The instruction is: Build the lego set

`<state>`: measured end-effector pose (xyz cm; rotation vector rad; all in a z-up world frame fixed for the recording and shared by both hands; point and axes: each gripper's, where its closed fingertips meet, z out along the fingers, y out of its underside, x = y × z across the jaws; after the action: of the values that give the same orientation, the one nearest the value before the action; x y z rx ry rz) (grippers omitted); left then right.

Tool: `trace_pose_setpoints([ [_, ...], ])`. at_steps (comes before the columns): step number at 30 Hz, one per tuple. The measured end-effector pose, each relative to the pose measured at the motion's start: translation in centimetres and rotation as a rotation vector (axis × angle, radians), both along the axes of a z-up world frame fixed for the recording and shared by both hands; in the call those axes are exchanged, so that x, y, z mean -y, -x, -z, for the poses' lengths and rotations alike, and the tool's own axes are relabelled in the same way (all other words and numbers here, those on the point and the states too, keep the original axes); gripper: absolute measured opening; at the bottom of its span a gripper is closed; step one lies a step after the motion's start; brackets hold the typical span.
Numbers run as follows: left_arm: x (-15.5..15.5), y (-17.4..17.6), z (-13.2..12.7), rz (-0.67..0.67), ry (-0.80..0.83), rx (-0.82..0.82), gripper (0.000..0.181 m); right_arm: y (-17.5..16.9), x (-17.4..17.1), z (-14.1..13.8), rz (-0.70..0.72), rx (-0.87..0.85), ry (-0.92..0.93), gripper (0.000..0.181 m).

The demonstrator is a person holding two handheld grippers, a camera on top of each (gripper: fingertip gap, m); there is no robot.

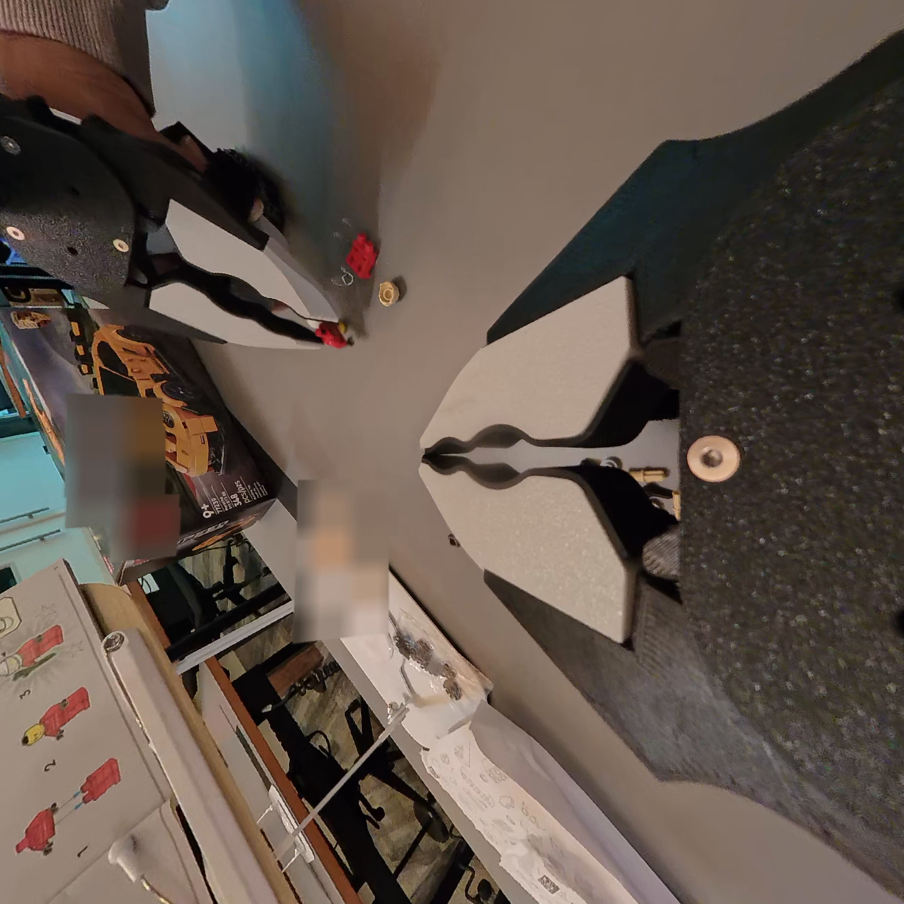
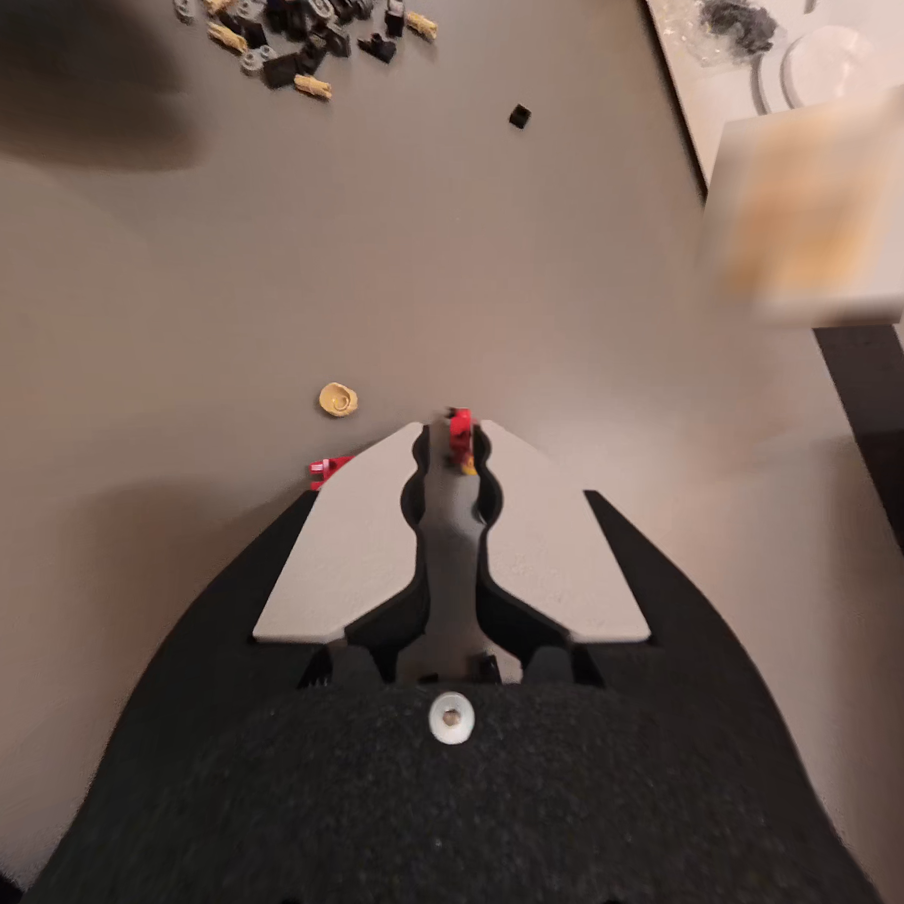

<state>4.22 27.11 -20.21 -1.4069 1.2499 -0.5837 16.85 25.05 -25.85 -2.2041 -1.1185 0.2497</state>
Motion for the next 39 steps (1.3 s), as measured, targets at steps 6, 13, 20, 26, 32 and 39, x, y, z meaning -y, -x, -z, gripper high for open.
trace_pose_setpoints([
  [6, -0.2, 0.4, -0.2, -0.021, 0.024, 0.013, 0.001, 1.1, 3.6, -2.5, -0.114, 0.037, -0.07, 0.022],
  [13, -0.3, 0.2, 0.0, -0.015, 0.045, 0.013, 0.001, 1.7, 4.7, 1.6, -0.146, 0.22, -0.104, 0.016],
  [20, 2.5, -0.8, 0.6, 0.133, 0.141, -0.002, 0.003, 3.9, 5.8, -0.4, -0.192, -0.031, -0.088, 0.008],
  [26, 9.3, -2.0, -0.3, 0.492, 0.7, 0.056, 0.01, 9.5, 9.4, -5.4, -0.447, -0.053, -0.355, 0.008],
  [32, 12.7, -1.5, -1.9, 0.687, 1.018, 0.069, 0.019, 11.6, 12.1, -7.8, -0.687, 0.229, -0.631, 0.008],
  [39, 14.2, -0.7, -3.6, 0.829, 1.056, 0.126, 0.023, 12.6, 13.3, -9.5, -0.69, 0.068, -0.619, 0.008],
])
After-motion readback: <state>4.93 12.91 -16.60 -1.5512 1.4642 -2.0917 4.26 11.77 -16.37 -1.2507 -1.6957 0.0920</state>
